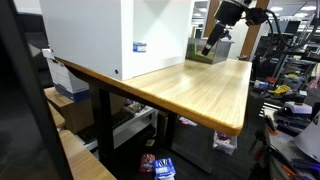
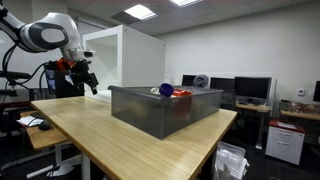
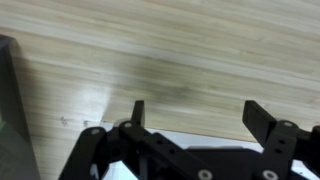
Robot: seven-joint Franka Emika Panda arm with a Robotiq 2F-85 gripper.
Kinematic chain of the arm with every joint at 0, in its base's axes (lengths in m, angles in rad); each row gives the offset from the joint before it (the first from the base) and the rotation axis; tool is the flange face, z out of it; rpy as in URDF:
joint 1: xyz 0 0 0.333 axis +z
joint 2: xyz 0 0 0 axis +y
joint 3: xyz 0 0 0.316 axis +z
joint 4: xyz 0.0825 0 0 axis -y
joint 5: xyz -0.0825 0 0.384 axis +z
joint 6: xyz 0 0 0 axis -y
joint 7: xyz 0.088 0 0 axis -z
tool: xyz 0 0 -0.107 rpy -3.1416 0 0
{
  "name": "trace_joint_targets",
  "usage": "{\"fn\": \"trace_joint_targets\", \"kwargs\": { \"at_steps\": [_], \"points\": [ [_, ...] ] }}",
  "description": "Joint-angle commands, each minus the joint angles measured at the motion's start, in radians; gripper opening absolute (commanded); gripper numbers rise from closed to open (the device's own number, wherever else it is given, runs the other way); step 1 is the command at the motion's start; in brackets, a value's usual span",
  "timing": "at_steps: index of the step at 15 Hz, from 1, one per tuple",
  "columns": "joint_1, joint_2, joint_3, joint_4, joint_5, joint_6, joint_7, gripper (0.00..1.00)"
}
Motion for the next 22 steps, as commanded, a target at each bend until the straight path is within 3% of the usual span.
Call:
{"fn": "trace_joint_targets", "kwargs": {
  "at_steps": [1,13,22],
  "points": [
    [-0.010,0.030,0.020,0.004,-0.038,0.076,0.018,1.00],
    [-0.026,0.087,0.054,0.018,-0.085,0.238,0.037,1.00],
    [0.002,0.068,0.027,0.009,-0.059,0.208,0.007,1.00]
  ]
}}
